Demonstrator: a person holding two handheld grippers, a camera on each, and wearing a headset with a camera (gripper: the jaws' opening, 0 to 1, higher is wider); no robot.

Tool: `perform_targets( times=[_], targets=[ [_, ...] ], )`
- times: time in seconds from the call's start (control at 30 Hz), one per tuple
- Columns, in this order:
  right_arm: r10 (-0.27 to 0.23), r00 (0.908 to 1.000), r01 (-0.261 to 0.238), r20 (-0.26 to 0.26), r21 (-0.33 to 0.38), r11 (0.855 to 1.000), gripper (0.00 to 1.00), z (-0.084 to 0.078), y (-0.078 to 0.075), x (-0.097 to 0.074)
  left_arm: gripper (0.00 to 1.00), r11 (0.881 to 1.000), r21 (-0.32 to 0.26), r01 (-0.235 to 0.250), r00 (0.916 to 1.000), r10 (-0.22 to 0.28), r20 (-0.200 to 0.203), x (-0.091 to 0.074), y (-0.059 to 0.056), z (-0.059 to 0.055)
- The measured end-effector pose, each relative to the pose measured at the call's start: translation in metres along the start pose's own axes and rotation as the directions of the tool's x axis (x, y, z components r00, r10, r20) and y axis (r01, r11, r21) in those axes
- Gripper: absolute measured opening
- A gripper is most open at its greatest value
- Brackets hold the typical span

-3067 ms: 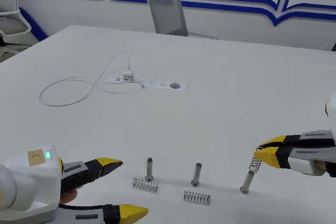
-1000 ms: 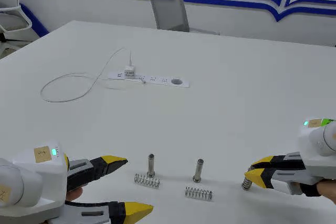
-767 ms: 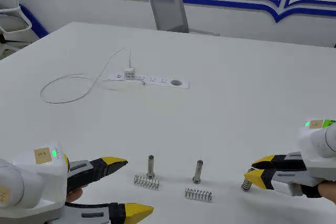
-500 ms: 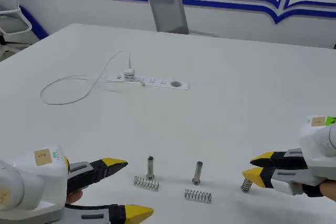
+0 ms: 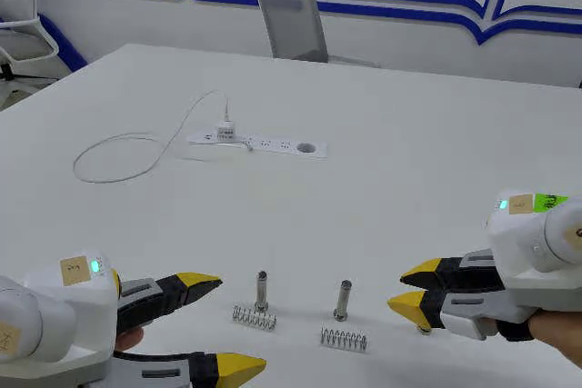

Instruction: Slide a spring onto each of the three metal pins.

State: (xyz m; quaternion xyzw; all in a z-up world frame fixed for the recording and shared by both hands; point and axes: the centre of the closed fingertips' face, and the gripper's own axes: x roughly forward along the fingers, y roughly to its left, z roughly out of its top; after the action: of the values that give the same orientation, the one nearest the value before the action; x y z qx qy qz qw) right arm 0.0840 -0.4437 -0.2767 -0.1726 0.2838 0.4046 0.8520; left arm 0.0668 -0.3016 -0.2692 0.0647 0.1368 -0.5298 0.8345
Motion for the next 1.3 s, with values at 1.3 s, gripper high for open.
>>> perform_targets(
  times=[1.3],
  targets=[
    [0.150, 0.9776, -0.159, -0.148, -0.052, 0.986, 0.15, -0.047, 0.026, 0.057, 0.63, 1.000, -0.011, 0.010, 0.9999, -0.010, -0.006, 0.002, -0.001, -0.004]
  ],
)
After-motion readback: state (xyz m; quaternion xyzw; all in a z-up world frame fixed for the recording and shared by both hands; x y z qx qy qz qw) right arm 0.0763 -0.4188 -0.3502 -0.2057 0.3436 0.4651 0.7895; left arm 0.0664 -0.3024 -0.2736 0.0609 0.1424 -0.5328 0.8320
